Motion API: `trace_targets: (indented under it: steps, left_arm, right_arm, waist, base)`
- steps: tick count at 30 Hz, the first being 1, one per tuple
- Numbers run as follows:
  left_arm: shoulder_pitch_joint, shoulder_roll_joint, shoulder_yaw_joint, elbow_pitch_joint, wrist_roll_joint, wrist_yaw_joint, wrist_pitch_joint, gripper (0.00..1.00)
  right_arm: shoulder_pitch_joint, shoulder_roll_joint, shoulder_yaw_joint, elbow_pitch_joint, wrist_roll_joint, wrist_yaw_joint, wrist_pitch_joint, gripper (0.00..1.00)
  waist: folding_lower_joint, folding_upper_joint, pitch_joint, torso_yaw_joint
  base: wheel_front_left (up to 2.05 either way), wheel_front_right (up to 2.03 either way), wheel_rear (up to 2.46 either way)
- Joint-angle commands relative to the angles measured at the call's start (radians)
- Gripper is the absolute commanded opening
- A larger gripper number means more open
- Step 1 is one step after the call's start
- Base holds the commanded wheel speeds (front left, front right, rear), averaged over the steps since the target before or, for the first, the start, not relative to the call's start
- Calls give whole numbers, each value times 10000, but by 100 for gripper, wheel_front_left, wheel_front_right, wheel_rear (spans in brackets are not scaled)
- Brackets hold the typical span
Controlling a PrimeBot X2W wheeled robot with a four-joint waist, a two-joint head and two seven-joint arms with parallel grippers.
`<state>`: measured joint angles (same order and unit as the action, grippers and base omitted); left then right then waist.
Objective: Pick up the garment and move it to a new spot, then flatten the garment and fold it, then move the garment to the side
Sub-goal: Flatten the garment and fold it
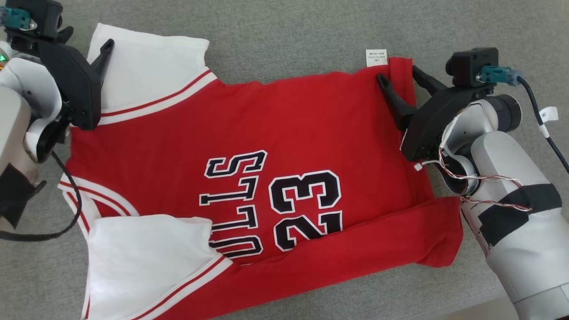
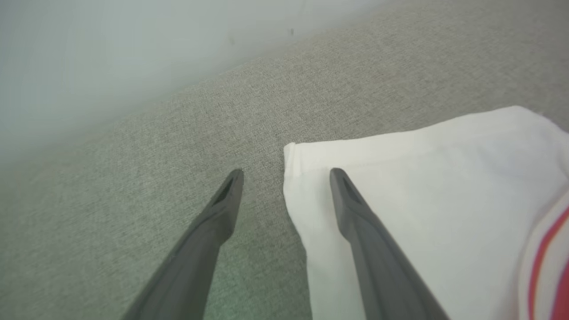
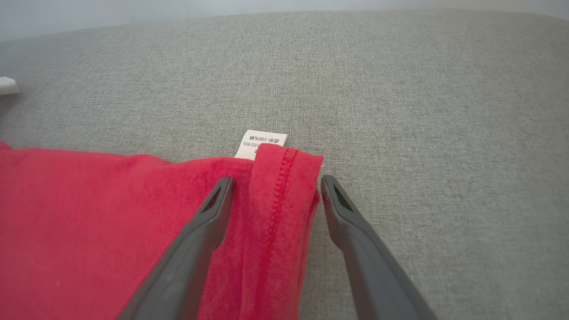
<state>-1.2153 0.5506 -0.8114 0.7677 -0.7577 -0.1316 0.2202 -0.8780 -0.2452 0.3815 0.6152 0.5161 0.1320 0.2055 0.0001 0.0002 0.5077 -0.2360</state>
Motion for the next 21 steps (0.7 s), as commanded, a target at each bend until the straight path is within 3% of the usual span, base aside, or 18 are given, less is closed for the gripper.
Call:
trace_targets:
  steps: [1,7,8,9,11,21]
  left_arm:
    - [-117,78,-40,60,-113,25,-31,100]
    - [-521,-35,-533,465,-373,25,-157,100]
    - [-560,-43,-650,570,-418,25,-92,88]
    - [-562,-64,-773,648,-481,25,10,4]
    - [-561,-91,-1081,689,-590,25,113,0]
    - [-829,-373,-1526,548,-869,26,-2033,0]
  right_arm:
    - [-121,40,34,7,74,-29,-12,100]
    - [-445,93,395,210,234,-29,-61,100]
    - [-488,106,463,256,245,-29,-34,67]
    - [-530,127,514,303,271,-29,-44,33]
    - [-613,159,629,400,294,-29,-53,0]
    - [-523,-181,707,762,443,-29,-1323,0]
  waist:
    - [-1,-2,83,-86]
    - [-1,-2,246,-256]
    - [-1,-2,261,-273]
    - [-1,-2,271,-287]
    - [-1,-2,269,-295]
    - [-1,-2,-432,358]
  base:
    - [0,0,0]
    - [0,0,0]
    - [0,0,0]
    - [0,0,0]
    - [0,0,0]
    - [0,0,0]
